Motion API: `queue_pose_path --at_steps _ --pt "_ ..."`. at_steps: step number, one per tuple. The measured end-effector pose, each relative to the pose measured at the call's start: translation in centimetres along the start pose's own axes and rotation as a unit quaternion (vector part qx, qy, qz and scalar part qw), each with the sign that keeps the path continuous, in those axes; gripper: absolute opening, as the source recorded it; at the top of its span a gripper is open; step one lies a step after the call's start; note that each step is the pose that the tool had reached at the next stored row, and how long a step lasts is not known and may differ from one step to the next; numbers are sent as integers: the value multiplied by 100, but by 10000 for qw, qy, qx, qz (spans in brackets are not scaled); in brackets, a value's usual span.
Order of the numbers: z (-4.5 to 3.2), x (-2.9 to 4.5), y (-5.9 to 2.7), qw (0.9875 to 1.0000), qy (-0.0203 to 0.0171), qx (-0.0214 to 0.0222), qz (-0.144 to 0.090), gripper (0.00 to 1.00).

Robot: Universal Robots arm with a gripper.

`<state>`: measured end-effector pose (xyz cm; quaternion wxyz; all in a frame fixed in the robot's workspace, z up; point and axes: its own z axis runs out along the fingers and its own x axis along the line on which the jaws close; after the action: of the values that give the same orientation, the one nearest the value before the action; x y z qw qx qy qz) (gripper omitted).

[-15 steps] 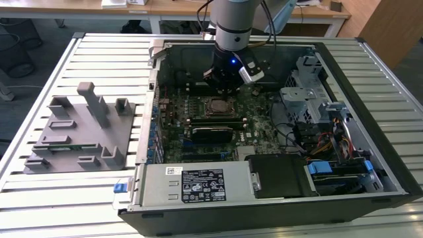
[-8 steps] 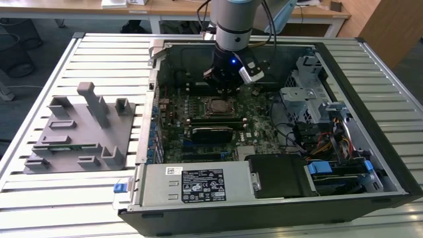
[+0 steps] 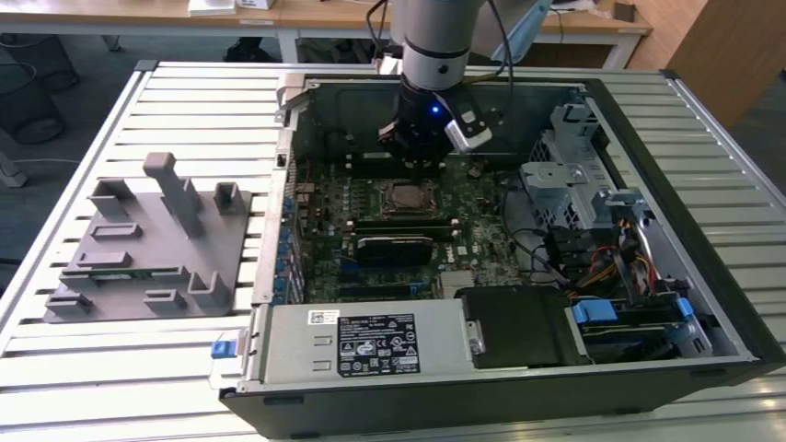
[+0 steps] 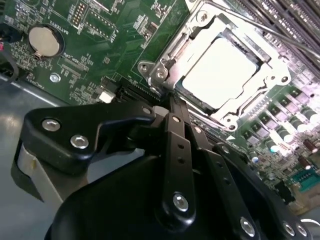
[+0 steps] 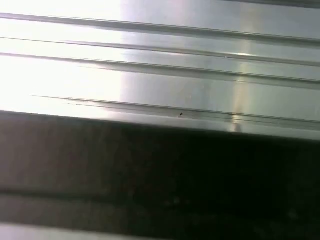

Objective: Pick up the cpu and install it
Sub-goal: 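Install the first cpu locking lever, then install the second cpu locking lever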

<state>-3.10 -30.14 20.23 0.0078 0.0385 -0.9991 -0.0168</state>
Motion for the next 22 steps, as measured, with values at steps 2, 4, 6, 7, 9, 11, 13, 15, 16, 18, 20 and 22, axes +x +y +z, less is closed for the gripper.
queue_pose_path --at_steps 2,4,6,7,9,11,13,15,16,18,20,22 --pt "-13 0 0 10000 1 1 0 11" --pt "-13 0 -8 10000 1 0 -1 11" --pt "-14 2 -27 10000 1 1 0 11" --pt "-14 3 -36 10000 1 1 0 11" --pt "-14 4 -44 10000 1 1 0 11" --pt "-14 4 -49 10000 1 1 0 11" --pt "-14 4 -53 10000 1 1 0 11" --pt "-15 5 -57 10000 1 1 0 11" --pt "-15 5 -58 10000 1 1 0 11" --pt "-15 5 -61 10000 1 1 0 11" --pt "-16 6 -68 10000 1 2 -1 11" --pt "-16 6 -76 10000 1 1 0 11"
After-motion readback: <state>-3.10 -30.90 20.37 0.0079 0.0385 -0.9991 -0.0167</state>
